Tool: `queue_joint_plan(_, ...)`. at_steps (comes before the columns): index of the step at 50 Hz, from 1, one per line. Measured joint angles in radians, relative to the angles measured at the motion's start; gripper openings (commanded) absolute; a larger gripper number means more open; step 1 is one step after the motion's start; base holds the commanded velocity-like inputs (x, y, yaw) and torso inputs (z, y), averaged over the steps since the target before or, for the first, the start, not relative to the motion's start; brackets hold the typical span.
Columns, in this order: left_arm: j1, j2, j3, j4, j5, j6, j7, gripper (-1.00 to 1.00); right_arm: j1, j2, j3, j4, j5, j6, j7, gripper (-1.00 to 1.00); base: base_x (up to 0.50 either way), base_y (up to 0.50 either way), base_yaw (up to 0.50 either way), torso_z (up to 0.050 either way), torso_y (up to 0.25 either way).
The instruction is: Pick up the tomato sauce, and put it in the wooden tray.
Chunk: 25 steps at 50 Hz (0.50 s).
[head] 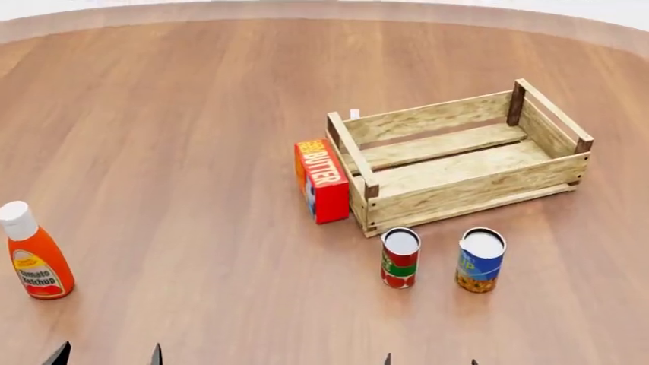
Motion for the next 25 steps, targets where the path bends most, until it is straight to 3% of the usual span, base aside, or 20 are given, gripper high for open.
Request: queue_joint_plan(25, -0.004, -0.027, 0.033, 0.001, -0.025, 0.001, -0.033, 1.00, -0.003, 0.031, -0.033, -0.015, 0.037, 0.005, 0.018, 1.00, 0.41, 0.00, 0.00, 0.000, 0.000)
